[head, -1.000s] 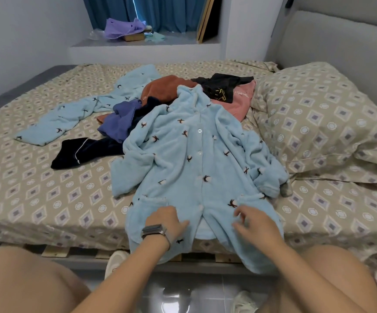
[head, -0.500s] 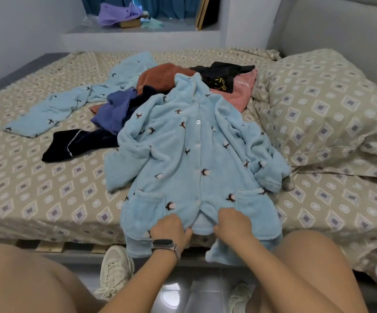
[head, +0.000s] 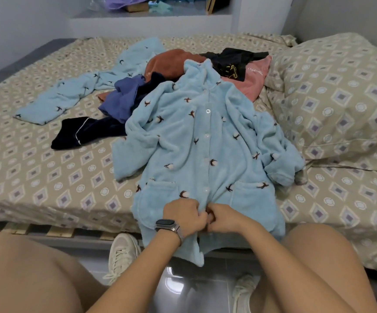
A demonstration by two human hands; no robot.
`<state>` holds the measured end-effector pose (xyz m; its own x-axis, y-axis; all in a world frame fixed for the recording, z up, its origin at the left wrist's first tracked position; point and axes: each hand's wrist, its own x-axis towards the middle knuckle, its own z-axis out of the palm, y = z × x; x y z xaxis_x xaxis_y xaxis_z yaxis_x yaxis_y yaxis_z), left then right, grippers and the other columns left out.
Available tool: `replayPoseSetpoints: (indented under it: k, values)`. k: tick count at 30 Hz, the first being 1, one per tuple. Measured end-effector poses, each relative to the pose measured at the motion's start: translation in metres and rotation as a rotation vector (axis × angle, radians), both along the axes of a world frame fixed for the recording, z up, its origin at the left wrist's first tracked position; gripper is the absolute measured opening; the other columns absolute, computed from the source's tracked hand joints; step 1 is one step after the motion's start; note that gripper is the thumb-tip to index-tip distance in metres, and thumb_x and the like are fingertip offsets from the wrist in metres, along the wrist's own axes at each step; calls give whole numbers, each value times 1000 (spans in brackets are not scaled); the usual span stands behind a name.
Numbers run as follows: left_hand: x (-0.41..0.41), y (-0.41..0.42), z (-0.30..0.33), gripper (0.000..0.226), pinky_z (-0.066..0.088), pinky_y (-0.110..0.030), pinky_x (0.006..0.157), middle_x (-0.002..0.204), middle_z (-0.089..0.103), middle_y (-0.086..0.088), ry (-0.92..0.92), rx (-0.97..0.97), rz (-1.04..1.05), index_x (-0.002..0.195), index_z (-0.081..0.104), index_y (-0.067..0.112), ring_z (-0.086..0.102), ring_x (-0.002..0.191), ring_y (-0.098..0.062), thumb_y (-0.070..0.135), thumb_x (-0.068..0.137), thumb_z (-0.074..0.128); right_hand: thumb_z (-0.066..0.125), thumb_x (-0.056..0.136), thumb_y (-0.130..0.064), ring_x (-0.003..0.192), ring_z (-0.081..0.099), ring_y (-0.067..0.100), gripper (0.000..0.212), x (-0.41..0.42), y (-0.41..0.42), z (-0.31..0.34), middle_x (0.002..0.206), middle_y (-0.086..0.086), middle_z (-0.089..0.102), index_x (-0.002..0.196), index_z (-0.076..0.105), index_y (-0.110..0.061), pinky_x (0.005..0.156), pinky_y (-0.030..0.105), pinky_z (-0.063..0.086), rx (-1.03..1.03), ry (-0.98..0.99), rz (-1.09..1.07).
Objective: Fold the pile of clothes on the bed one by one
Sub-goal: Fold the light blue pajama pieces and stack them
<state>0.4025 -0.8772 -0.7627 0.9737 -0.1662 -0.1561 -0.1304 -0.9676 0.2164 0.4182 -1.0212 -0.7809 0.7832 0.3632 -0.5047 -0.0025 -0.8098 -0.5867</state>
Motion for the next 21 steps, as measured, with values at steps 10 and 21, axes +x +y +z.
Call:
replayPoseSetpoints:
  k: [10, 21]
  values:
    - [38, 13, 61, 30, 48, -32, 80, 120, 59, -1, 248, 120, -140, 114, 60, 24, 60, 105, -25, 37, 88, 50, 63, 85, -5, 64, 55, -2, 23, 32, -49, 45, 82, -12, 64, 101, 70, -21, 66, 13, 44, 277, -431, -511]
    - [90, 24, 111, 19, 49, -26, 87, 109, 63, 10, 243, -21, -150, 107, 62, 27, 59, 95, -10, 33, 90, 53, 62, 88, -45, 138, 25, 42, 85, 99, -148, 72, 153, 22, 21, 150, 19, -8, 107, 53, 30, -47, -188, -1227]
